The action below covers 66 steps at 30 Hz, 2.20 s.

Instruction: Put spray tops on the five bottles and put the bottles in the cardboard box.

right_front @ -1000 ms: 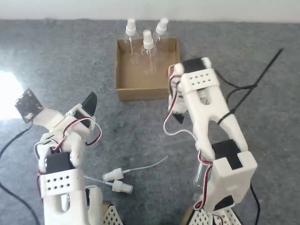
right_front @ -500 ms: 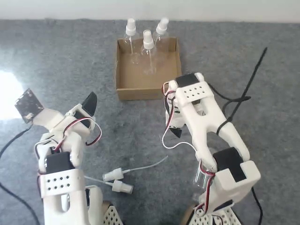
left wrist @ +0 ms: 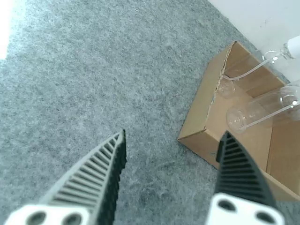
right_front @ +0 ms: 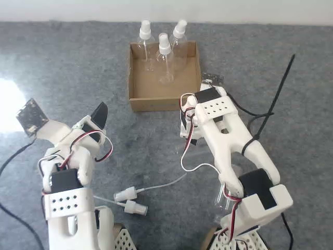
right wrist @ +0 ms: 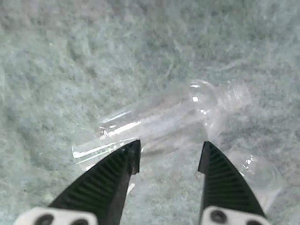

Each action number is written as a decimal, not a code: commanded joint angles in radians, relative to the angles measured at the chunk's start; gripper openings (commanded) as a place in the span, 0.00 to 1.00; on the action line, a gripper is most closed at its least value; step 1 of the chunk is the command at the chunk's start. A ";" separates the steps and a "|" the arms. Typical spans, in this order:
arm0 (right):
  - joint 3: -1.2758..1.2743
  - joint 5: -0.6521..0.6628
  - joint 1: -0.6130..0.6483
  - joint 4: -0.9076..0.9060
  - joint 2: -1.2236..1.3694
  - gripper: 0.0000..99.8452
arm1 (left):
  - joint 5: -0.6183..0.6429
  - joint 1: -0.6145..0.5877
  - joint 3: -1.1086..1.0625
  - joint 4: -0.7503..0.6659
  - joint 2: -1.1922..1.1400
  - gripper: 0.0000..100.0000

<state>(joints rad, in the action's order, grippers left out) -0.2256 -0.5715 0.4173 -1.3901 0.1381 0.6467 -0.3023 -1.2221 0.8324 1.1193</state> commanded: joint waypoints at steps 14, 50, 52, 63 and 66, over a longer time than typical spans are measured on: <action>-0.026 0.011 -0.030 0.068 0.120 0.31 | -0.008 0.000 0.004 -0.023 0.014 0.29; -0.054 -0.031 -0.035 0.120 0.110 0.16 | -0.008 -0.003 0.004 -0.023 0.014 0.29; -0.052 0.006 -0.031 0.119 0.107 0.16 | -0.008 -0.003 0.004 -0.023 0.014 0.29; -0.021 0.218 -0.027 0.076 -0.104 0.16 | -0.008 -0.003 0.004 -0.023 0.014 0.29; -0.021 0.313 -0.025 0.082 -0.133 0.16 | -0.008 -0.003 0.004 -0.023 0.014 0.29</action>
<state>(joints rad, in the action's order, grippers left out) -0.2931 -0.3767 0.3943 -1.3011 0.1089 0.6467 -0.3023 -1.2221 0.8324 1.1193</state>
